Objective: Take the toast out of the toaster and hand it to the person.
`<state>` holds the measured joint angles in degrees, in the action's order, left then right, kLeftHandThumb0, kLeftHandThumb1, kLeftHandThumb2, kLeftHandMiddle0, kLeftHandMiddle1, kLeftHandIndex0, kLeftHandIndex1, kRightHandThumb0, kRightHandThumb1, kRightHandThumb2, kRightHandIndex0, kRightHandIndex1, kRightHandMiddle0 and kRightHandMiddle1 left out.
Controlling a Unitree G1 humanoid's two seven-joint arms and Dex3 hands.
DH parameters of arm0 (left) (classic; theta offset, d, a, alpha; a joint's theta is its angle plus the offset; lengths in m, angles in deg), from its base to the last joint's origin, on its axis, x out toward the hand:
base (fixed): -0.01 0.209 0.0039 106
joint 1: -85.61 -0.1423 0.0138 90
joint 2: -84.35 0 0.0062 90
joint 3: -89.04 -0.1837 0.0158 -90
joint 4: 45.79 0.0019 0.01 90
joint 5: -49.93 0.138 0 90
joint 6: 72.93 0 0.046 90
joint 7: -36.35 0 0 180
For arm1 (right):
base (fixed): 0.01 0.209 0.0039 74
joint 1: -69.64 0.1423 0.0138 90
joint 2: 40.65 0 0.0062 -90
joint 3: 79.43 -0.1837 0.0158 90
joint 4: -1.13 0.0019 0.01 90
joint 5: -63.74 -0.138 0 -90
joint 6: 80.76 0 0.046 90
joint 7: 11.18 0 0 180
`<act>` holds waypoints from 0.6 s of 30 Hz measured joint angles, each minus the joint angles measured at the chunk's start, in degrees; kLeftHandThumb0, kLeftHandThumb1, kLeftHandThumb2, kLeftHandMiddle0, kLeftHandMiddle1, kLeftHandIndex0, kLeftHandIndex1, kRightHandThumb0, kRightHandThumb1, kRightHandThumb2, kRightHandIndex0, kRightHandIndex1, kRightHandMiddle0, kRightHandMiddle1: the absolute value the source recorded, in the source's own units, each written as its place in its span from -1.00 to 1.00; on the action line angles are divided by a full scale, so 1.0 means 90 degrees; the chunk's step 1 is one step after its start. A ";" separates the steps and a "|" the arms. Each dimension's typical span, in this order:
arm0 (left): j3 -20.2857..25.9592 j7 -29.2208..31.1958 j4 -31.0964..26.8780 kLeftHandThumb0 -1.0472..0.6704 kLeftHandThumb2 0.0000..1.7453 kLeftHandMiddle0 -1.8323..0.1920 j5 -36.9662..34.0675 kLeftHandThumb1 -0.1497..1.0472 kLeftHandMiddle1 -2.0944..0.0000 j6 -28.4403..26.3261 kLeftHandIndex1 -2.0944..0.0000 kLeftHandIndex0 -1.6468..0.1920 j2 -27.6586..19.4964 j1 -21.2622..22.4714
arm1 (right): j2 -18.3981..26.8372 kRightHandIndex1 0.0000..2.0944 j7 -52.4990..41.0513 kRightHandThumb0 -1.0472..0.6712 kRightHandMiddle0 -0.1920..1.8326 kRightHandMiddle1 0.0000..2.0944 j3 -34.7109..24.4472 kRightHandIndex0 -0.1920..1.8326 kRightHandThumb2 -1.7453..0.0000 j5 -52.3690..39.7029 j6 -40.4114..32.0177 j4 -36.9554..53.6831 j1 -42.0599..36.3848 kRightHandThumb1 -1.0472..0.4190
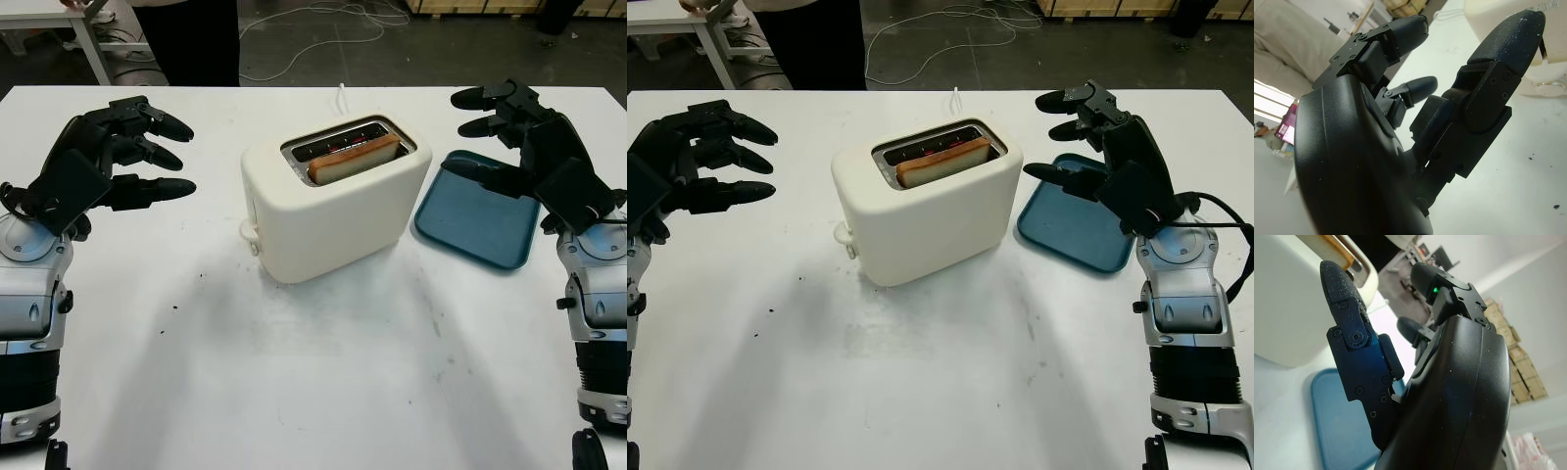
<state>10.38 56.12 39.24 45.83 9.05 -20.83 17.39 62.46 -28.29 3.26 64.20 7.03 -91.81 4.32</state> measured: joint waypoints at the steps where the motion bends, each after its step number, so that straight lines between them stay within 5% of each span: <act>1: 0.0000 0.0000 0.0000 -1.00 -1.00 0.23 0.0000 0.27 -0.04 0.0000 0.07 0.17 0.0000 0.0000 | 0.0000 0.14 0.0000 -0.51 -0.63 -0.19 0.0000 -0.75 1.00 -0.0001 0.0000 0.0000 0.0000 -0.63; 18: 0.0001 0.0000 0.0001 -1.00 -1.00 0.22 -0.0001 0.29 -0.05 0.0043 0.07 0.16 0.0016 0.0000 | -0.0002 0.14 0.0001 -0.51 -0.64 -0.20 0.0000 -0.75 1.00 0.0009 0.0000 0.0002 0.0000 -0.64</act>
<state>10.39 56.12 39.25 45.82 9.43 -20.69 17.39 62.44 -28.28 3.26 64.28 7.03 -91.79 4.32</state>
